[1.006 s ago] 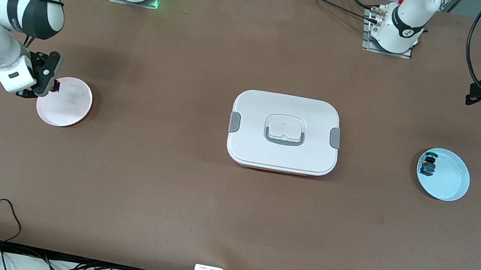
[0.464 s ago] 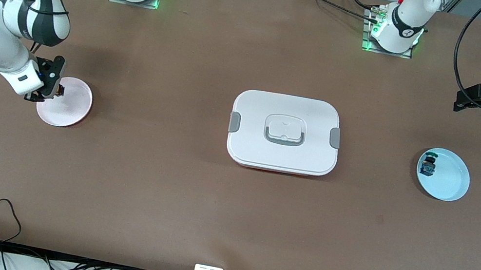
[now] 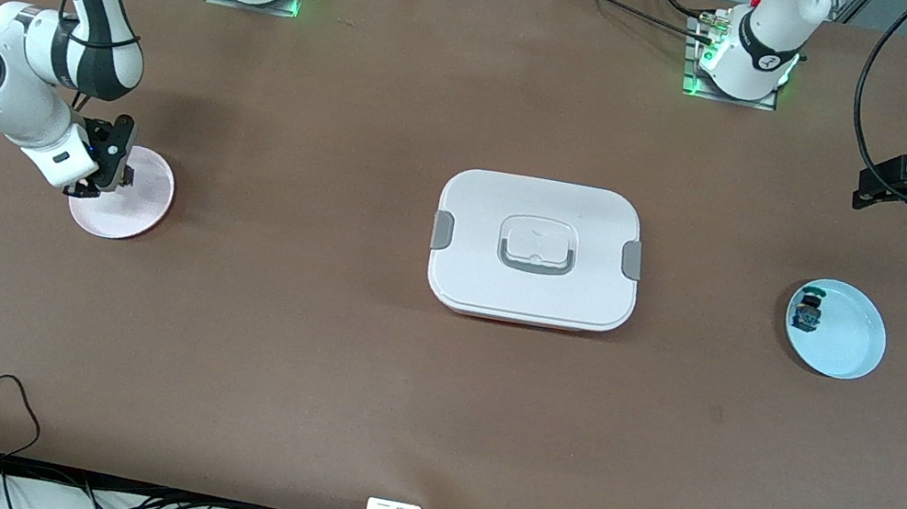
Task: Transfer orange switch to right arm and place
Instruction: 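Lower the switch onto the white plate and open the right gripper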
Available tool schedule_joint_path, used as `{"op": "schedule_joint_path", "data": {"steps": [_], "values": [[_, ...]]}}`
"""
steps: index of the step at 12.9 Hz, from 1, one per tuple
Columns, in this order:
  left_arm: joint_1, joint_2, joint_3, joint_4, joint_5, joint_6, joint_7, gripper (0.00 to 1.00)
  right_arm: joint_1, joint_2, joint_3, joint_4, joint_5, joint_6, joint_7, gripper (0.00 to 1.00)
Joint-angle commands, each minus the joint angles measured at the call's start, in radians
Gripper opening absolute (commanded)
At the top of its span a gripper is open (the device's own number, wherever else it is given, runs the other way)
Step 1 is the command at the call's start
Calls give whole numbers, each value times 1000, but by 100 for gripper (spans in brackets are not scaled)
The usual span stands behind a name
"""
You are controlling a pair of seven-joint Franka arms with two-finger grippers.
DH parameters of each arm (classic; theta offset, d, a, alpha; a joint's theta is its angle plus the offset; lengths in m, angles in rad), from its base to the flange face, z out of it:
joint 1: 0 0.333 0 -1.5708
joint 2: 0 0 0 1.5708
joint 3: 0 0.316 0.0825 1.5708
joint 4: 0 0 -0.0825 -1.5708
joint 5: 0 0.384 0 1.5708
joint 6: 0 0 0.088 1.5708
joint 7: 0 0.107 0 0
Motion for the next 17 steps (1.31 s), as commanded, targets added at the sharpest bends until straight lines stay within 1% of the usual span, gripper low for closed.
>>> {"op": "schedule_joint_path", "data": {"steps": [1, 3, 7, 8, 9, 10, 11, 14, 16, 17], "values": [[-7, -14, 7, -13, -13, 10, 0, 100, -18, 22, 9, -24, -15, 73, -17, 15], [-7, 1, 7, -19, -13, 4, -2, 100, -28, 44, 9, -30, -25, 112, -19, 15], [-6, 1, 6, -16, -13, 4, -2, 100, -29, 56, 9, -36, -26, 126, -19, 15], [-6, 1, 7, -16, -13, 6, -2, 100, -32, 50, 9, -41, -26, 122, -19, 23], [-7, 3, 6, -15, -13, 6, -2, 100, -37, 46, 9, -41, -25, 119, -11, 53], [-6, 3, 7, -14, -13, 6, -2, 100, -38, 30, 9, -41, -25, 114, -16, 98], [-6, 3, 6, -14, -13, 7, -1, 100, -38, 17, 10, -41, -25, 99, -11, 100], [-4, 4, 7, -14, -13, 7, 0, 100, -32, -57, 12, -32, -11, 24, 13, 100], [-4, 4, 7, -14, -13, 7, 0, 100, -32, -95, 42, 0, -9, -50, 96, 100], [-4, 4, 7, -14, -13, 7, 1, 100, -32, -111, 54, 36, -9, -97, 143, 100]]}}
